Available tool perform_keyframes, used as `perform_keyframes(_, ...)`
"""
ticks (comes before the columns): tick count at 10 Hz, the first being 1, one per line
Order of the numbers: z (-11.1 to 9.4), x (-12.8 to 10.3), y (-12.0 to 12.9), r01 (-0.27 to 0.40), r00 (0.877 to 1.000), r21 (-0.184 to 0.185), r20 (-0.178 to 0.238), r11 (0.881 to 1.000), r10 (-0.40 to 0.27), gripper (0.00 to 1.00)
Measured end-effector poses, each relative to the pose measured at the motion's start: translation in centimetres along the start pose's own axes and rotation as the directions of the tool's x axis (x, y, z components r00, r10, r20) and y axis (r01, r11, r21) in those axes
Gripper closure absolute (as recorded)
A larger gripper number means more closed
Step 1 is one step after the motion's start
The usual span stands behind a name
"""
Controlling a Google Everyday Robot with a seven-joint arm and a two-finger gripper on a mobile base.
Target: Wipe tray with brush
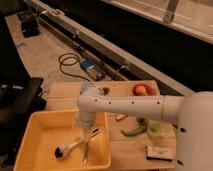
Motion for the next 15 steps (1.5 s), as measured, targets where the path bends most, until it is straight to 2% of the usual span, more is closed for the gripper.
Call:
perform_keyframes(5, 2.6, 1.0, 0.2, -0.039, 0.998, -0.039, 0.04, 0.998, 0.041, 0.37)
perform_keyframes(9, 4.4, 0.2, -0.4, -0.018, 0.997, -0.07, 0.08, 0.997, 0.023, 0.37)
perform_keyframes(11, 5.2, 0.5, -0.3, -0.034, 0.993, -0.062, 0.11, 0.997, 0.041, 0.38)
perform_keyframes(12, 5.3, 0.6, -0.2, -0.04, 0.991, -0.056, 0.123, 0.998, 0.046, 0.43)
perform_keyframes(15, 5.2, 0.6, -0.1, -0.037, 0.991, -0.057, 0.128, 0.998, 0.044, 0.73)
